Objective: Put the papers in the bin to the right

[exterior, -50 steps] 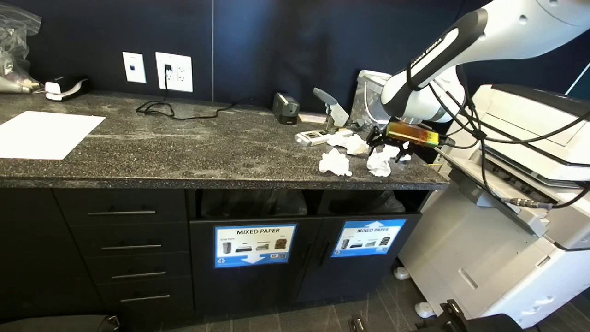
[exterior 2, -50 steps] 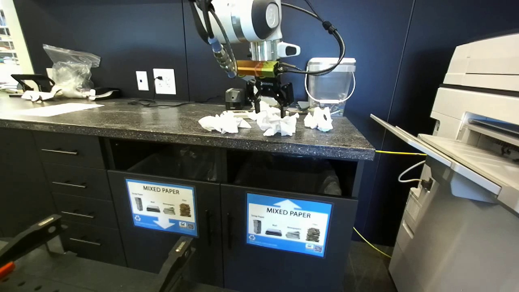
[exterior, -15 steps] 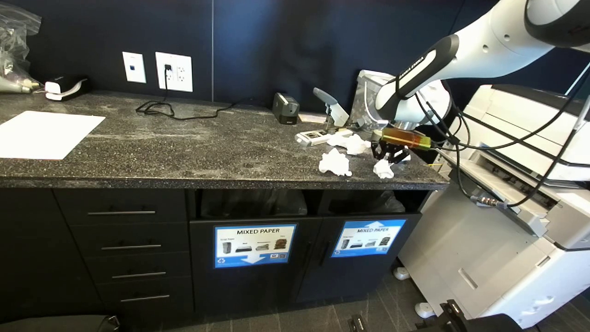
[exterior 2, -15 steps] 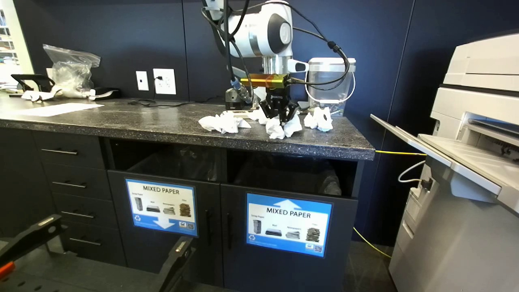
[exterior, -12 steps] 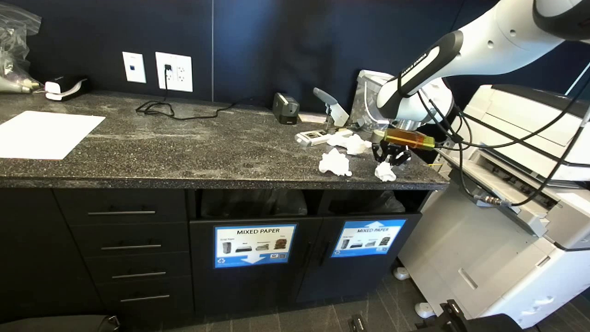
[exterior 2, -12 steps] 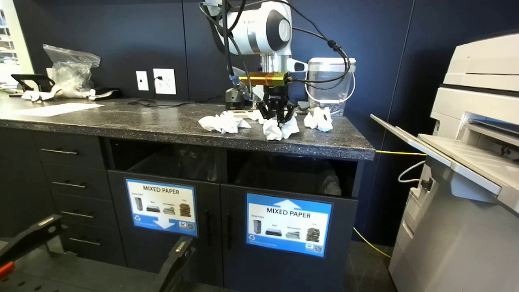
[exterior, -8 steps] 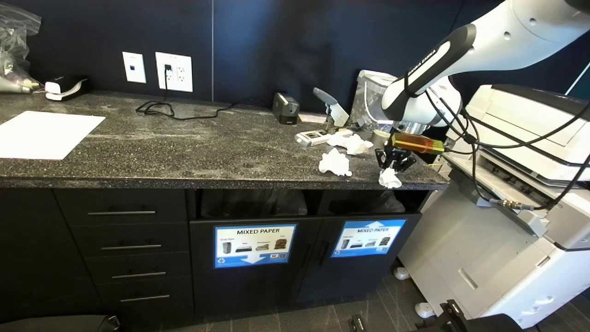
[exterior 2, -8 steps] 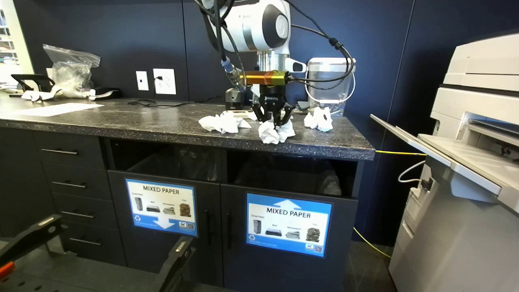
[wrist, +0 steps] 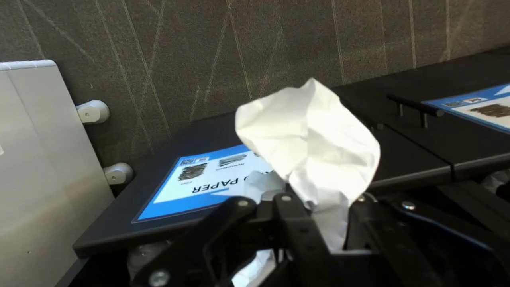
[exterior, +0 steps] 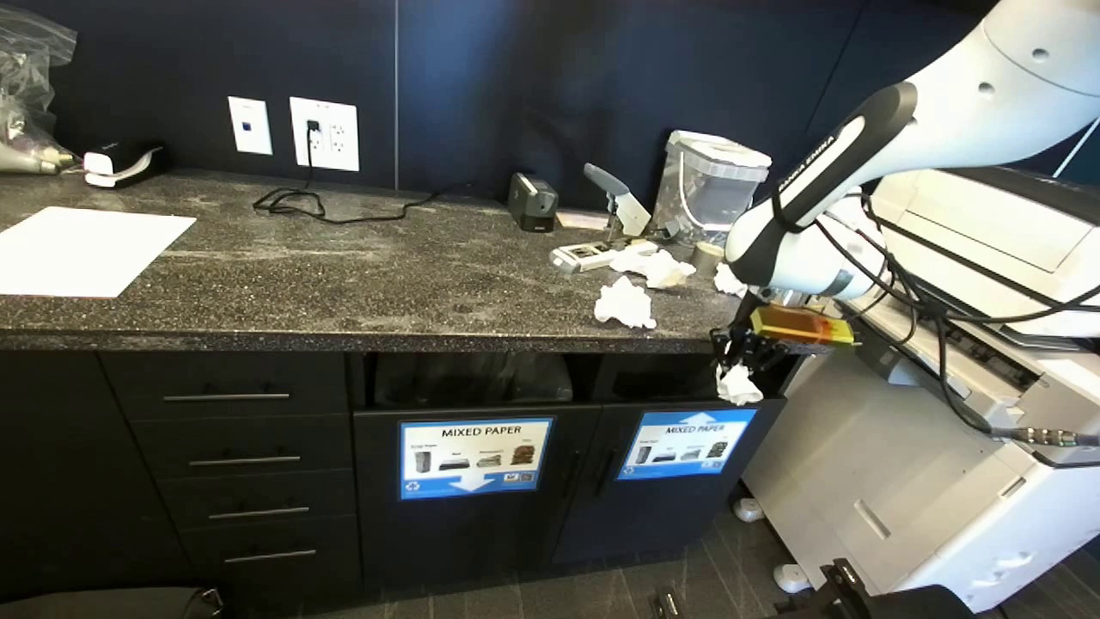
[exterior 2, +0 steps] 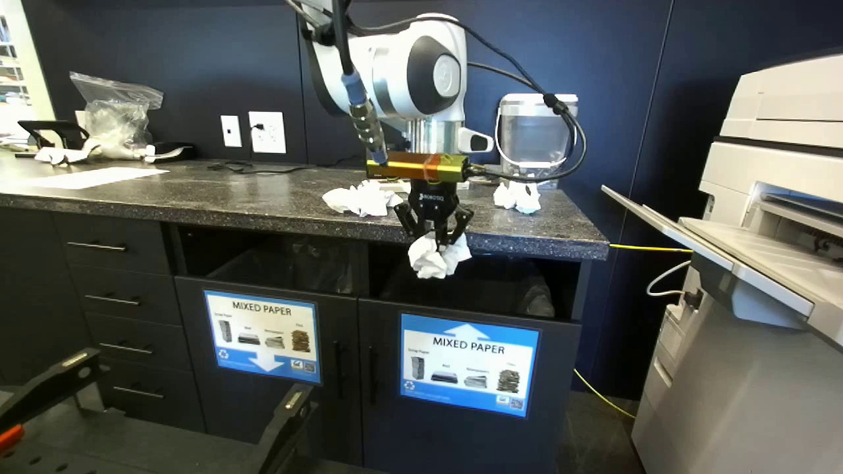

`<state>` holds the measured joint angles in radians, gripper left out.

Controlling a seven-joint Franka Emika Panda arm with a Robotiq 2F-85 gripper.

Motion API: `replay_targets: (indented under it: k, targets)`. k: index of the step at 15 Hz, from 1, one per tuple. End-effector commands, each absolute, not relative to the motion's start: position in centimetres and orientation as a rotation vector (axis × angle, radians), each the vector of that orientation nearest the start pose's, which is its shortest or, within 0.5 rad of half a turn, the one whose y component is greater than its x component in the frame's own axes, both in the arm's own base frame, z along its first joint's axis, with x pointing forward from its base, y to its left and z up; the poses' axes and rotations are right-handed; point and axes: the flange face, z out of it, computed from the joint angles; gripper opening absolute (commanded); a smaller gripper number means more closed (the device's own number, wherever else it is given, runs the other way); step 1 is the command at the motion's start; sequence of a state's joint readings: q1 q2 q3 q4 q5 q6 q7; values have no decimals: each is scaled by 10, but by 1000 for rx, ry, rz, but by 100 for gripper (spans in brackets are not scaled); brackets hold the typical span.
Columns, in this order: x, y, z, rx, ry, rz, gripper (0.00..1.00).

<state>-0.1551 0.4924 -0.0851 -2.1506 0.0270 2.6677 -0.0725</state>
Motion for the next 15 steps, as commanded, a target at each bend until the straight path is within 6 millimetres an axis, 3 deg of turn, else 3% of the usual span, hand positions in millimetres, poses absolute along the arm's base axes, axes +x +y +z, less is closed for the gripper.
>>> replay_targets:
  k: [1,4,9,12,15]
  targets:
    - [530,-129,133,-3143,259,-150,18]
    - [525,-121,94,-3119,320,-292,18]
    - [536,-116,41,-3006,509,-613,18]
    - [551,-119,29,-2917,610,-779,18]
    - [568,-124,29,-2829,674,-933,18]
